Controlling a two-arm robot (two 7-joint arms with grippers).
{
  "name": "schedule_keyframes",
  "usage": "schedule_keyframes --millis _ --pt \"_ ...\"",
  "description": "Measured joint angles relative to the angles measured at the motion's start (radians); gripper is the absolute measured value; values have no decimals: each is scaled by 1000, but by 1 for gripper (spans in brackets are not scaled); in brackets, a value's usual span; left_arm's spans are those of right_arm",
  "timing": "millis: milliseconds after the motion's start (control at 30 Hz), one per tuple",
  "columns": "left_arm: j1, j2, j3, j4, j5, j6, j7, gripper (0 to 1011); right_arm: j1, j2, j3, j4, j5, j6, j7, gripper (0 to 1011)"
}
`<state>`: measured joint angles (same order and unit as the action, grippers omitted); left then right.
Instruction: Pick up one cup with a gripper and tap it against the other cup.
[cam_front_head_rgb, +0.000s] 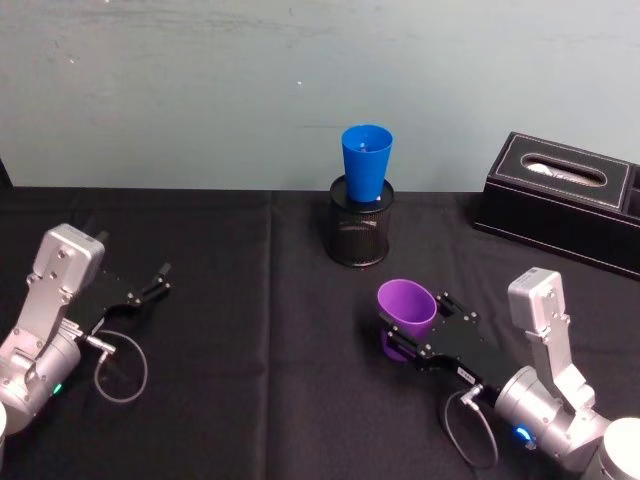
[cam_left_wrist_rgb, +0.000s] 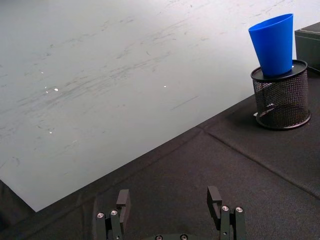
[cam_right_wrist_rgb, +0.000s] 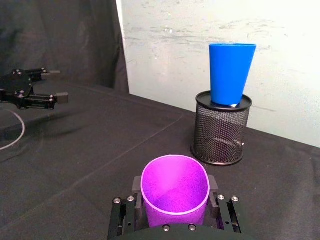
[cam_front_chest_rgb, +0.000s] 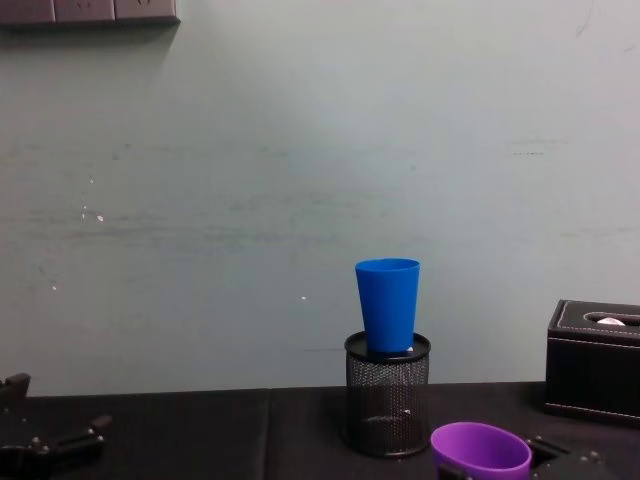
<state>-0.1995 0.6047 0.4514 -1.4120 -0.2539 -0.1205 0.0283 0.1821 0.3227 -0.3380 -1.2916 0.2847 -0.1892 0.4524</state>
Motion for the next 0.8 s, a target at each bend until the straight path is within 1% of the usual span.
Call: schedule_keyframes --millis 267,400,533,800 --pt "0 0 0 0 0 0 0 1011 -10 3 14 -23 12 4 -2 733" --pt "0 0 0 0 0 0 0 1011 -18 4 20 -46 6 21 -29 733" --pt "0 0 0 0 0 0 0 1011 -26 3 27 -76 -14 43 -67 733" --pt "0 0 0 0 0 0 0 1011 -48 -7 50 -149 -75 75 -145 733"
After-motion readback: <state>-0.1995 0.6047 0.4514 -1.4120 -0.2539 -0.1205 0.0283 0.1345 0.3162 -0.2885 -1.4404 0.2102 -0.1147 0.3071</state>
